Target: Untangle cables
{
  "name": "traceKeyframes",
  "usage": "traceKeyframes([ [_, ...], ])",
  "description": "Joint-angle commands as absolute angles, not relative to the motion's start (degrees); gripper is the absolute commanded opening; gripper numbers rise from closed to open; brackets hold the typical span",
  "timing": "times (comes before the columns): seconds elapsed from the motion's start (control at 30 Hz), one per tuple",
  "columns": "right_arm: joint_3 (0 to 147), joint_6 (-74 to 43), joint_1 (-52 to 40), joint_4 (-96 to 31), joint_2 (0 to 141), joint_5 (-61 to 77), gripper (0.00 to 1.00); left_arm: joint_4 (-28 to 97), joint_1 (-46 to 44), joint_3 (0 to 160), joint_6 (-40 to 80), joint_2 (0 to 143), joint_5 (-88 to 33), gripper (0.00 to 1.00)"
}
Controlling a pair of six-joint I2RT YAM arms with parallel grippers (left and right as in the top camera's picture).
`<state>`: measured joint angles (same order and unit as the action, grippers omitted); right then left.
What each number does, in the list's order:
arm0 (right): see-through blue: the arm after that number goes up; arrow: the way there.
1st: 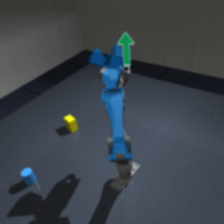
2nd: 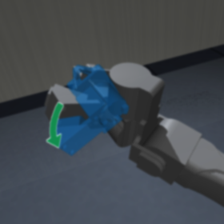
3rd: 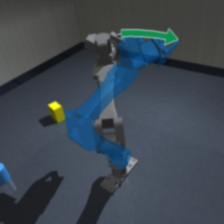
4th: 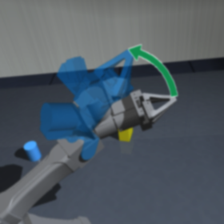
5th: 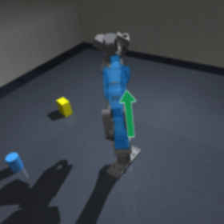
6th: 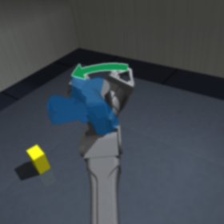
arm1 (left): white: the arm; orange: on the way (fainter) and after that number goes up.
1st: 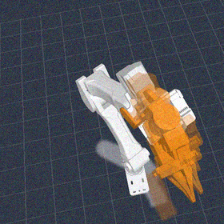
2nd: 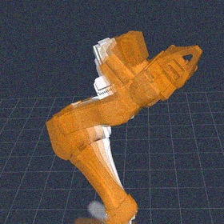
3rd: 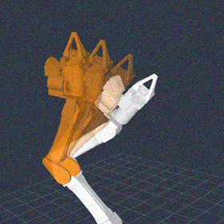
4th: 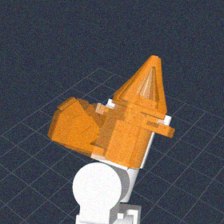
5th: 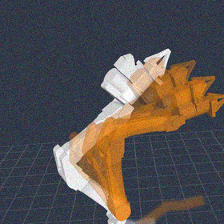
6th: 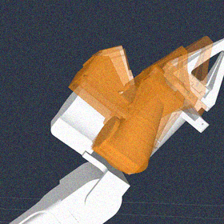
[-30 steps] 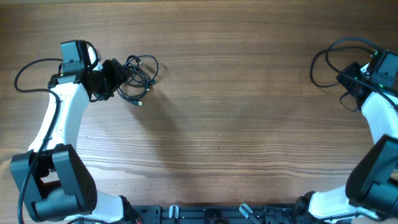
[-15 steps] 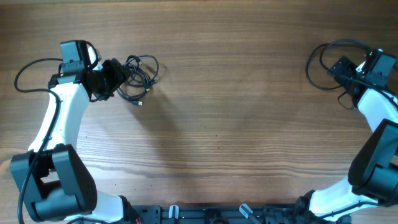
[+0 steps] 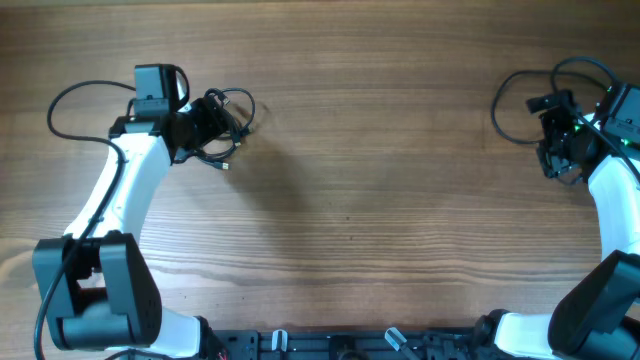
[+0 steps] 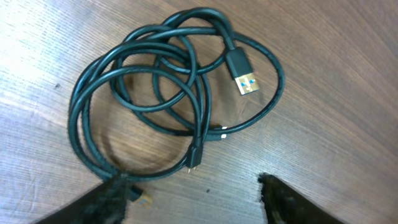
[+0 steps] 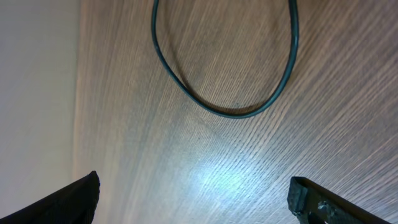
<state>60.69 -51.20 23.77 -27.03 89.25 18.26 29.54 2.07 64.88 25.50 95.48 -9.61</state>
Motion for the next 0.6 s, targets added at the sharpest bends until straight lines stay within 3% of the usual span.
traceKeyframes([
  [0.0, 60.9, -60.9, 23.6, -27.0, 89.1, 19.2, 1.00, 26.8, -0.5, 63.4, 24.9, 97.9, -5.4, 0.61],
  [0.2, 60.9, -73.8, 23.6, -27.0, 89.1, 19.2, 1.00, 20.4, -3.7, 63.1, 24.9, 106.3, -3.1, 0.59],
  [0.33, 60.9, -82.9, 23.6, -27.0, 89.1, 19.2, 1.00, 20.1, -7.2, 63.1, 24.8, 109.1, -3.8, 0.18],
  [0.4, 60.9, -85.2, 23.6, -27.0, 89.1, 19.2, 1.00, 21.1, -9.3, 63.1, 24.2, 109.0, -7.0, 0.08],
  [0.57, 60.9, -87.6, 23.6, -27.0, 89.1, 19.2, 1.00, 33.9, -15.6, 63.1, 24.4, 106.8, -12.4, 0.04],
])
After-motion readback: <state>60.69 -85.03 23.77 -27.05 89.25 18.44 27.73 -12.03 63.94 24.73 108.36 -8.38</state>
